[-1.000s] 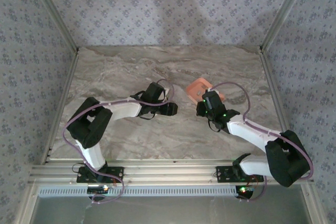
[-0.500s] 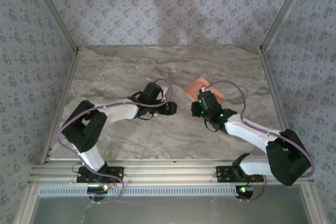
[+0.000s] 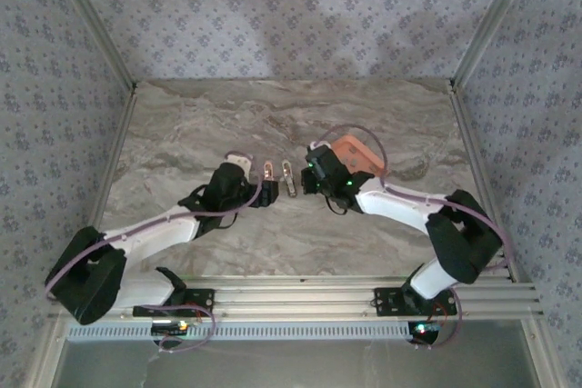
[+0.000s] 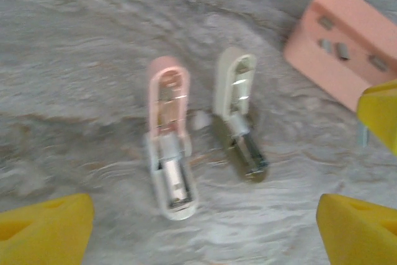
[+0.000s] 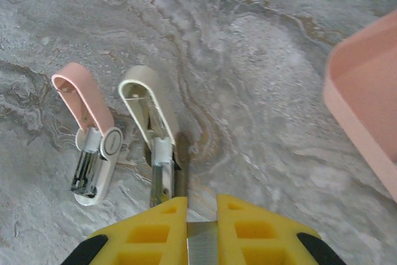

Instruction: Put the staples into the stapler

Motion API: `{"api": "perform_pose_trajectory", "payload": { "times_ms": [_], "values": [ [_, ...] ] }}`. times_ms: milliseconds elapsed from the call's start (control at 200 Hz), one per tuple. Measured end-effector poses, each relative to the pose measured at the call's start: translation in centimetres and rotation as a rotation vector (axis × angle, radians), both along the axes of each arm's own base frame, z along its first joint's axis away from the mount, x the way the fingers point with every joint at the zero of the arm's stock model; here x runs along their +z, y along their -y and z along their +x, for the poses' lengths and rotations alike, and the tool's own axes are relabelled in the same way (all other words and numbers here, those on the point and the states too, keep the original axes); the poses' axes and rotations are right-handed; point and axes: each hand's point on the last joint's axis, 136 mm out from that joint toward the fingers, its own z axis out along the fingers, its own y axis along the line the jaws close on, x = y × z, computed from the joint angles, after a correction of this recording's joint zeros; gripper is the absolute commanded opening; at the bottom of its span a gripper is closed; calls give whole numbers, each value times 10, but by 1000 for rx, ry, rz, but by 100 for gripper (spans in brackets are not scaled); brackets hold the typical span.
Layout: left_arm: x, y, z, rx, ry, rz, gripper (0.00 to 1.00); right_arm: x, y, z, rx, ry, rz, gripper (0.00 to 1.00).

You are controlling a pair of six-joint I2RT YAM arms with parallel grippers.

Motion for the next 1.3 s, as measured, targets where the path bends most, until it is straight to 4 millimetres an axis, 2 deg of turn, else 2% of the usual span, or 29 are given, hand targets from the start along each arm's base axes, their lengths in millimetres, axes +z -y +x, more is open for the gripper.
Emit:
{"api": "perform_pose_trajectory", "payload": {
  "times_ms": [165, 385, 750, 1304],
  "values": [
    [-15, -37, -3, 134, 15, 19, 97, -12, -26, 5, 43, -13, -39, 15],
    [-30, -62, -6, 234, 4, 36, 98, -27, -43, 6, 67, -34, -77, 15],
    [-23, -70, 0, 272, 29, 18, 98, -42, -49, 7, 69, -52, -123, 14],
    [-23, -73, -2, 276, 33, 13, 98, -55, -44, 12, 41, -58, -180, 14]
  ]
}}
